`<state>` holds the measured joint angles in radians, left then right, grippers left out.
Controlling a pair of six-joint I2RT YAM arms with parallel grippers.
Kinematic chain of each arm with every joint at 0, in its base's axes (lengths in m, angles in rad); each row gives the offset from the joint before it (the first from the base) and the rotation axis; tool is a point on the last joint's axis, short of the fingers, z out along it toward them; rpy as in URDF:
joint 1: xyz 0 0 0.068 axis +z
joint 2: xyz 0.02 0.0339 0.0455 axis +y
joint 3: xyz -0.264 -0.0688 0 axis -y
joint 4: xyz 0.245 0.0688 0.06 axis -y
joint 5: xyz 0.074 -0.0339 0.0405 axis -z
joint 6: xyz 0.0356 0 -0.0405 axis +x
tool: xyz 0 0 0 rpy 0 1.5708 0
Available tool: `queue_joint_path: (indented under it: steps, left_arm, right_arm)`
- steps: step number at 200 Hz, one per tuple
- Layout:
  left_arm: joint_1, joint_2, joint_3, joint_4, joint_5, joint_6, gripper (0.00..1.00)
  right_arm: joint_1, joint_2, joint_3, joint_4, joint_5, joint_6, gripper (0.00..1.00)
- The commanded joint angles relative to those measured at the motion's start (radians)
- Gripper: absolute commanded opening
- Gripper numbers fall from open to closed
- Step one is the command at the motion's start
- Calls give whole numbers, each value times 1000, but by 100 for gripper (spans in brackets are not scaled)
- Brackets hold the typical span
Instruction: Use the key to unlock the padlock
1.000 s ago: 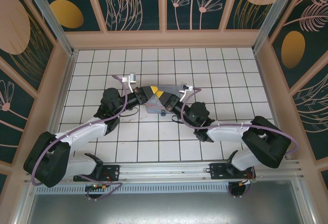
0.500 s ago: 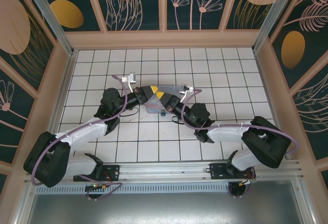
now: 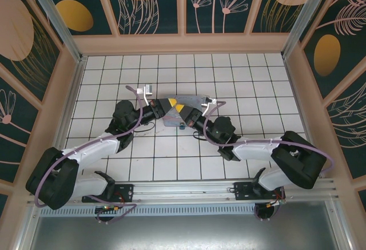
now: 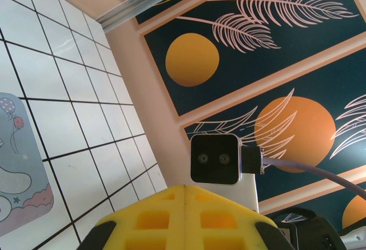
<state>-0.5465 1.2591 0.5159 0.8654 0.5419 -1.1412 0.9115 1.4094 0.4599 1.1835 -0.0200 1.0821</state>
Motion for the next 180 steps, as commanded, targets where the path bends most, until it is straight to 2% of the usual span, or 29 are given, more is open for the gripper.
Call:
queue_joint_path:
  steps: [1,45,67,86,107,142,180]
  left_arm:
    - [9,-27,-16,41,-33,-9,0]
    - [10,-37,-12,9,-58,-10,0]
    - [10,-52,-6,-33,-94,-2,28]
    - [10,-91,11,-119,-124,37,58]
    - [11,-159,1,-193,-151,82,75]
    - [10,-210,1,-290,-157,136,89]
    - [10,-226,-14,-437,-166,252,92]
  right_arm:
    - [-16,-29,-13,39,55,10,0]
    - [-16,-23,10,25,39,-9,0]
    - [-18,-25,5,2,40,-11,0]
    - [-23,-42,-11,-27,40,-11,0]
    - [-33,-67,-18,-70,40,-16,0]
    - [-74,-101,-9,-174,-10,-28,0]
    - [-145,-150,26,-355,-56,-52,0]
